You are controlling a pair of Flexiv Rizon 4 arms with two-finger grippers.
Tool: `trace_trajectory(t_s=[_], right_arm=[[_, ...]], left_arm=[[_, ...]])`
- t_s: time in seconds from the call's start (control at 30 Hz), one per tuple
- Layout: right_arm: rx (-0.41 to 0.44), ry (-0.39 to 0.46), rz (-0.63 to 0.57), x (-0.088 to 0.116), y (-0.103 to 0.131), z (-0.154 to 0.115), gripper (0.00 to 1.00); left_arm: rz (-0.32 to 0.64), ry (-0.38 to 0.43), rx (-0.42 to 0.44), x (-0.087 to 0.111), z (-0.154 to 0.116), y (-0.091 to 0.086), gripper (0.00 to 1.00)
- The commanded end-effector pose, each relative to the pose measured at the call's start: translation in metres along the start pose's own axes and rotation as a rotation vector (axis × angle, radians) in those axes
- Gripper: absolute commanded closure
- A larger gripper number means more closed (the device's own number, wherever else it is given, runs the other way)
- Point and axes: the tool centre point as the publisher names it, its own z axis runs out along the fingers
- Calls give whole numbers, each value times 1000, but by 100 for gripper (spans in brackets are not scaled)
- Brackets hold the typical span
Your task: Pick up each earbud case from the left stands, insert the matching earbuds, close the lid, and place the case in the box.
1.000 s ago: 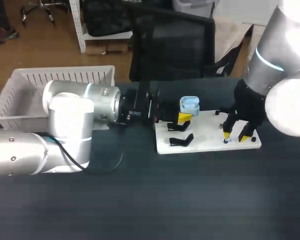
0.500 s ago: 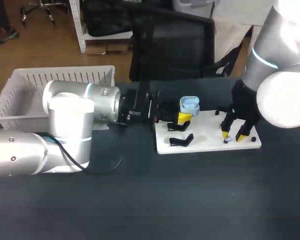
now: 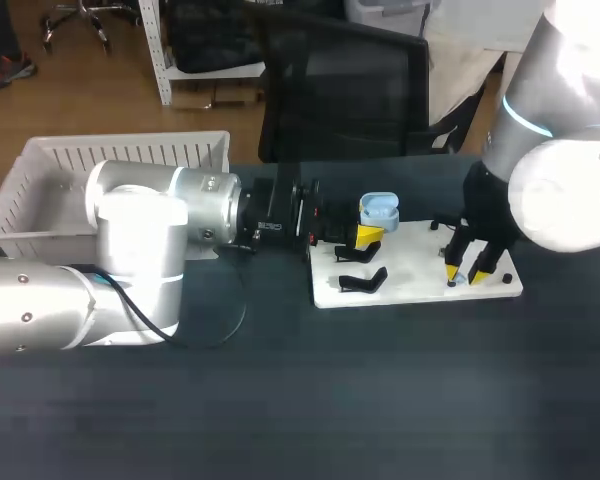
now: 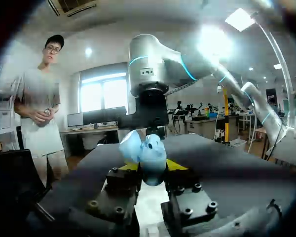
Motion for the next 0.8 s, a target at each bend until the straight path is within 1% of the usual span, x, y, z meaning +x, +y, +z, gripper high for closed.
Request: trace_trajectory(t_s=[0.03,0.4,0.6,0.67,0.7,0.8], right_arm=[[0,3,2,-1,1,0,75],[-5,15,11,-3,4,4,76],[-4,19,16,-3,4,5,78],[-4,20,18,-3,4,5,82],[-3,20,19,-3,4,5,89],[-1,22,24,-3,4,5,100]], left_arm=[[4,-2,-7,1,0,-2,100],[4,-2,-7,1,0,-2,100],[4,-2,-7,1,0,-2,100],[4,-2,-7,1,0,-2,100],[4,-2,-7,1,0,-2,100],[4,-2,-7,1,0,-2,100]])
